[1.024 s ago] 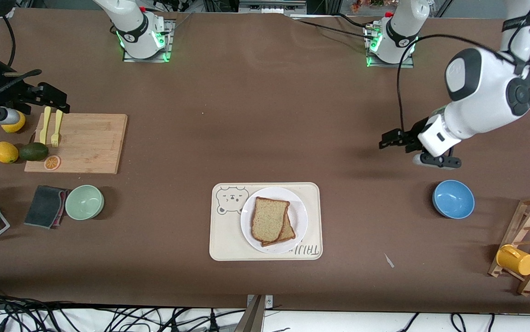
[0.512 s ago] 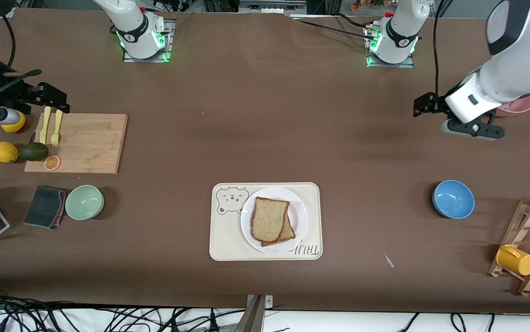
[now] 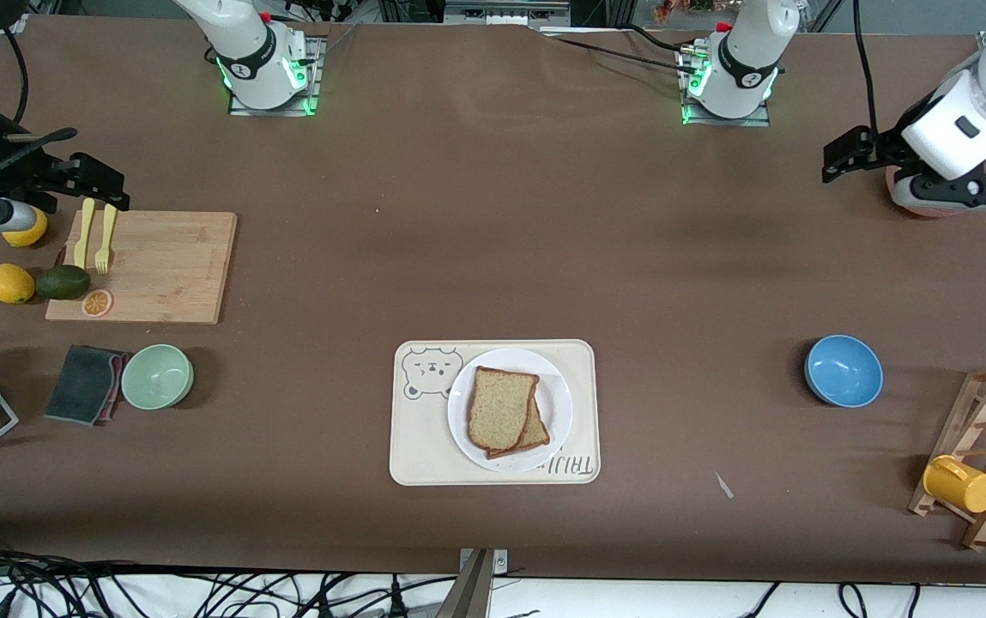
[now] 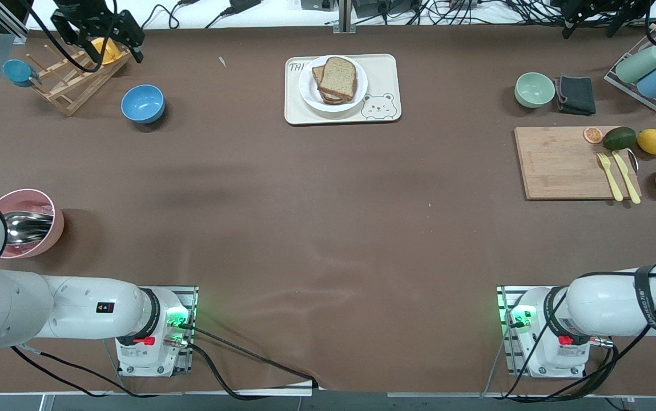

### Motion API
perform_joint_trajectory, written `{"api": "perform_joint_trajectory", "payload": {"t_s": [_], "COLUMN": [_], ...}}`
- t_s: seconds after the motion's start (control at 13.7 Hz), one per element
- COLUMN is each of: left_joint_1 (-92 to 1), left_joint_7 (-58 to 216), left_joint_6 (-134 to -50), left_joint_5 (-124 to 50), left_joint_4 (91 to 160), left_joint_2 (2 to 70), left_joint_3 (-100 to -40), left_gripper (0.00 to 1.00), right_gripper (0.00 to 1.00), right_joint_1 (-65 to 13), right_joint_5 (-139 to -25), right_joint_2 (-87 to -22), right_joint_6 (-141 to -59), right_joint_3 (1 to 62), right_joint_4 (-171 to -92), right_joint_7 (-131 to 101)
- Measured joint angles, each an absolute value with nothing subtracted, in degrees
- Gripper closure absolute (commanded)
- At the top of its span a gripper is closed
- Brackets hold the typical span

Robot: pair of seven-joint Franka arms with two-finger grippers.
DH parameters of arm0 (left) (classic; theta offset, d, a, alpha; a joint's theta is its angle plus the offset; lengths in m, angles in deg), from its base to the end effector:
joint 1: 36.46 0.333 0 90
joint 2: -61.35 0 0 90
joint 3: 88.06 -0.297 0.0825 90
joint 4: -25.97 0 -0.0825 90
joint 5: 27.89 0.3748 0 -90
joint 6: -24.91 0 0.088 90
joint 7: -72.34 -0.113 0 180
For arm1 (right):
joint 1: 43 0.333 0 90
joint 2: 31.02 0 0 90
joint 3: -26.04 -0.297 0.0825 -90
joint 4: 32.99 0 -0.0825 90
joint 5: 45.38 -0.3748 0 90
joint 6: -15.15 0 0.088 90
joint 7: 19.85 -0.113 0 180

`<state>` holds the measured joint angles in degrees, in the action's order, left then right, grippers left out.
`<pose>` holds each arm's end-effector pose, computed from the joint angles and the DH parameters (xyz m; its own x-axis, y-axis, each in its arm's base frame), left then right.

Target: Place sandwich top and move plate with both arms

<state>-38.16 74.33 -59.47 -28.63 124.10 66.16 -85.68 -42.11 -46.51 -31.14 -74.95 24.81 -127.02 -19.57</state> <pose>0.5042 -0.0383 0.5712 0.9871 -0.0362 -0.1557 -0.0360 -0.9993 0.0040 0.5423 0.0223 0.5661 0.9966 0.0418 -0.0705 0.0404 -0.9990 -0.0201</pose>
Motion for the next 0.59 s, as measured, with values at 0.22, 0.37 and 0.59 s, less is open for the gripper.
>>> {"api": "perform_joint_trajectory", "payload": {"t_s": [0.22, 0.37, 0.59], "left_joint_1": [-38.02, -37.85, -37.68], "left_joint_7": [74.54, 75.01, 75.26], "left_joint_6": [-59.45, -59.45, -59.45], "left_joint_5": [-27.15, -26.85, -26.85], "left_joint_4": [122.79, 122.29, 122.2], "left_joint_2": [66.3, 66.3, 66.3], "left_joint_3": [-85.74, -85.83, -85.9], "left_gripper": [0.0, 0.0, 0.0], "right_gripper": [0.0, 0.0, 0.0], "right_joint_1": [-42.1, -42.1, -42.1], "right_joint_5": [-46.51, -46.51, -46.51], "right_joint_2": [-31.14, -31.15, -31.15], "right_joint_6": [-74.95, -74.96, -75.01], "right_joint_3": [24.76, 24.76, 24.76], "right_joint_4": [-126.72, -126.7, -126.67], "right_joint_7": [-19.56, -19.56, -19.55]}}
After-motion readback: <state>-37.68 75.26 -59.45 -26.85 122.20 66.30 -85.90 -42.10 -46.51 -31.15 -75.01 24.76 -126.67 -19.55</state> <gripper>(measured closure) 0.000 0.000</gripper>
